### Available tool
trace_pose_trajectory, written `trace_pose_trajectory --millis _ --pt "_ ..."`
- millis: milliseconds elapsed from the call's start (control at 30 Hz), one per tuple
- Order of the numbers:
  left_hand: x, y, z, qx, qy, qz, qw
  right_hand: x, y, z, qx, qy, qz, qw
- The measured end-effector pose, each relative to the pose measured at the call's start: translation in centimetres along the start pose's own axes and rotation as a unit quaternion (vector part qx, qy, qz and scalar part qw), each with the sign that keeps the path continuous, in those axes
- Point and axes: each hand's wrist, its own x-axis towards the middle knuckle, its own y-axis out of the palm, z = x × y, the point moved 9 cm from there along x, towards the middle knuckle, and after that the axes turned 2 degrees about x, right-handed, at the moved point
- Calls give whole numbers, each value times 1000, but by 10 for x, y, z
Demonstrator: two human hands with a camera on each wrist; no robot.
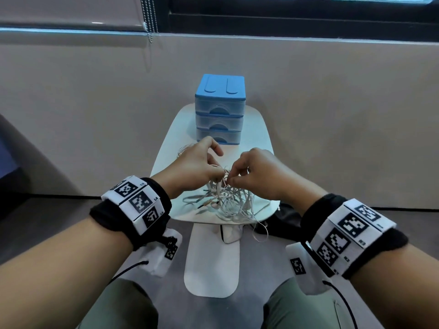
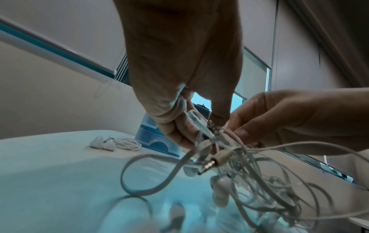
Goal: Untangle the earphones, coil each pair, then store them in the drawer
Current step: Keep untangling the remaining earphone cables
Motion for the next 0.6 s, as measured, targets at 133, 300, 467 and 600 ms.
trace_pose_trajectory --millis 133,300,467,600 --pt "0 2 2 10 -13 -1 1000 2 8 -2 -16 48 -6 999" --pt "-4 -2 3 -14 -18 -22 1000 2 9 5 -4 47 -18 999" --pt "-9 -5 4 -64 -7 -23 998 -9 -20 -1 362 87 -86 924" --pt "-10 -7 8 -50 -11 -22 998 -16 -45 9 552 52 -66 830"
